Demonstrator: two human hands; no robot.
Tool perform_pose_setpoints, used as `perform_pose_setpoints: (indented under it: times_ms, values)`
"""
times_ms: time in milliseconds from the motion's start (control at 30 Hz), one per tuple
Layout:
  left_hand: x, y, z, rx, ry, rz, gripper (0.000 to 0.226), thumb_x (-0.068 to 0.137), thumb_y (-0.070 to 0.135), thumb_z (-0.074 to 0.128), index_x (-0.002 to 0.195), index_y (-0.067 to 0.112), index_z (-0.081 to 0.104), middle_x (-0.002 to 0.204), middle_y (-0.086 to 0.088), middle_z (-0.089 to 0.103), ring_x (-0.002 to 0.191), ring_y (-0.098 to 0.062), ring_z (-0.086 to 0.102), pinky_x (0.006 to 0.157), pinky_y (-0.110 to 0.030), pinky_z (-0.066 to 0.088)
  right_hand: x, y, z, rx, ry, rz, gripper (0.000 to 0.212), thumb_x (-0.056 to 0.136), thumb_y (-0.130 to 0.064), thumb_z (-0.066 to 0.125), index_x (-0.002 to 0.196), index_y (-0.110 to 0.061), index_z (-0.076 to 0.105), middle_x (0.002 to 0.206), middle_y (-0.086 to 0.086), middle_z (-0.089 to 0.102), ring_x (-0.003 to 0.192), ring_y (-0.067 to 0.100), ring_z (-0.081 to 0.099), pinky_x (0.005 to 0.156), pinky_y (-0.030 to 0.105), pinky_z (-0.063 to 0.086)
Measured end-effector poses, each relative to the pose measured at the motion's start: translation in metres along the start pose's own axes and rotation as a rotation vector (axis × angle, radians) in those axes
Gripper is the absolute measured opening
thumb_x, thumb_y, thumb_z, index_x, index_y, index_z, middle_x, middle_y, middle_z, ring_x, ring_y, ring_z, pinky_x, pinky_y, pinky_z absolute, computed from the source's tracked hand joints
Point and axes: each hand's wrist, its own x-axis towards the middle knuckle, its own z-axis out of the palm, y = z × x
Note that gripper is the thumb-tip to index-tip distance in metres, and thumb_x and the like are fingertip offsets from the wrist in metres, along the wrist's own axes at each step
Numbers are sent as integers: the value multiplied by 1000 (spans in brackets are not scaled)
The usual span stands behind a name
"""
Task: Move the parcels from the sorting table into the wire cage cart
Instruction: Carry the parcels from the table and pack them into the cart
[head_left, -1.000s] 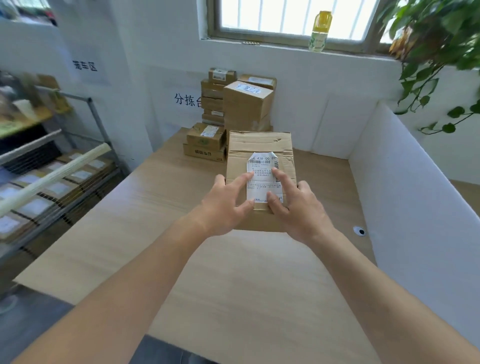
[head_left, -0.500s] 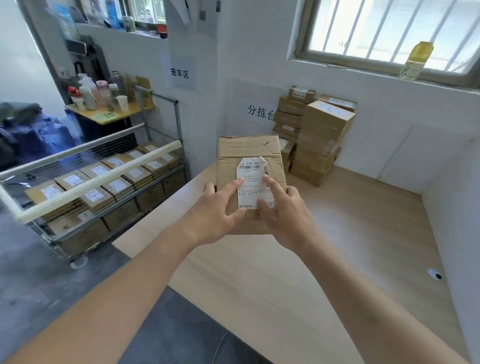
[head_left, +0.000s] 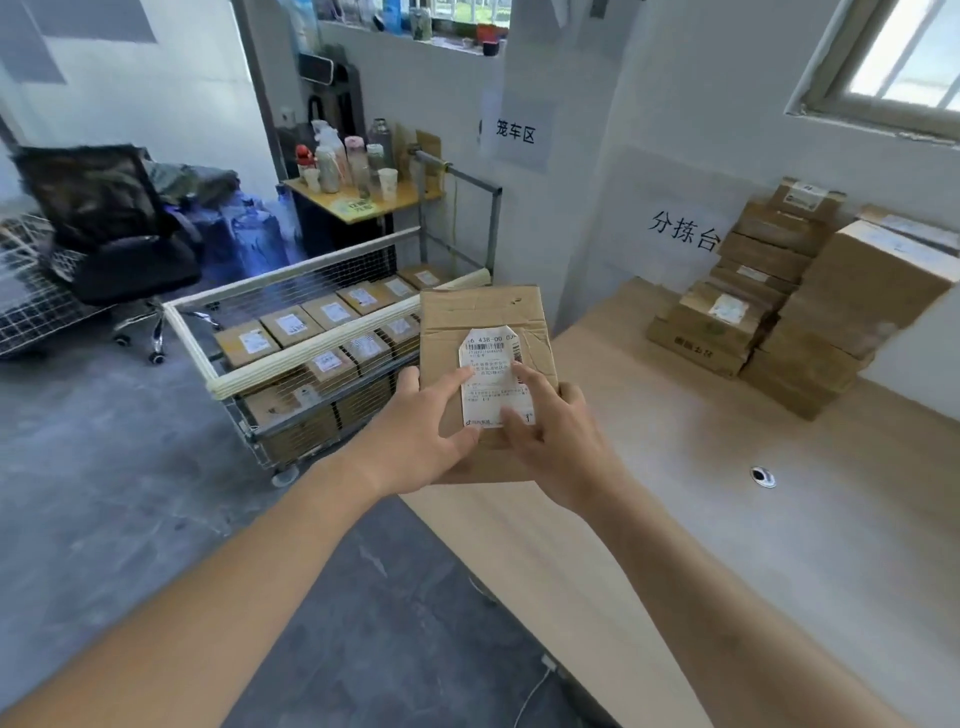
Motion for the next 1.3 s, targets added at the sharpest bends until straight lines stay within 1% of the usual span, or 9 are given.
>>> perform_pose_setpoints:
  times_ms: [67, 200, 300, 433, 700, 833, 1033, 1133, 1300]
  values:
    - [6, -21, -11, -4, 12, -33, 74, 98, 51, 62, 161, 42, 23, 144, -1, 30, 119, -20, 51, 97, -29, 48, 19, -11, 19, -3, -43, -26, 58, 103, -51, 49, 157, -50, 27, 127, -2, 41, 108, 18, 53, 84, 31, 45]
    - [25, -64, -32, -5, 40, -116, 74, 99, 50, 61, 161, 41, 22, 144, 0, 30, 126, -21, 50, 103, -32, 47, 66, -30, 61, 32, -137, -61, 57, 104, -48, 51, 157, -47, 28, 130, 0, 39, 109, 17, 50, 92, 32, 51]
    - [45, -93, -46, 7, 60, -187, 74, 99, 50, 60, 162, 41, 21, 149, -3, 28, 133, -24, 47, 102, -29, 41, 107, -41, 90, 54, -203, -84, 57, 105, -46, 52, 157, -45, 29, 129, 0, 39, 105, 16, 53, 87, 28, 48]
    - [75, -131, -65, 18, 108, -282, 74, 98, 52, 60, 161, 45, 21, 150, -2, 27, 130, -24, 50, 106, -34, 45, 163, -55, 125, 31, -265, -161, 57, 103, -51, 49, 155, -49, 26, 128, 0, 42, 99, 19, 60, 90, 40, 55]
    - [116, -201, -104, -11, 167, -436, 74, 97, 53, 61, 160, 44, 23, 144, -2, 32, 132, -25, 48, 111, -37, 44, 252, -95, 187, 28, -419, -246, 59, 103, -52, 51, 156, -48, 27, 129, -1, 42, 95, 11, 59, 87, 38, 58]
    - [136, -246, -128, -28, 187, -478, 74, 97, 51, 63, 160, 43, 26, 143, -2, 31, 132, -26, 48, 112, -38, 43, 289, -122, 224, 27, -466, -265, 59, 103, -51, 51, 156, -48, 27, 127, 1, 43, 96, 13, 59, 87, 40, 59]
    - [171, -336, -172, -51, 148, -500, 73, 98, 51, 62, 160, 43, 24, 144, -2, 30, 127, -25, 50, 107, -34, 46, 343, -166, 300, 21, -488, -233, 59, 102, -52, 52, 155, -50, 26, 126, 0, 43, 96, 16, 61, 86, 41, 60]
    - [184, -378, -193, -66, 114, -504, 73, 98, 52, 61, 160, 42, 24, 144, -3, 30, 128, -26, 50, 109, -39, 47, 365, -189, 335, 11, -497, -198, 60, 102, -51, 53, 156, -49, 26, 129, 0, 43, 95, 16, 62, 86, 41, 60]
    - [210, -444, -232, -79, 39, -500, 74, 97, 52, 62, 160, 42, 23, 144, -2, 30, 132, -27, 47, 112, -41, 46, 400, -224, 387, 26, -526, -138, 61, 102, -49, 54, 157, -47, 27, 132, 0, 42, 94, 14, 64, 83, 34, 60]
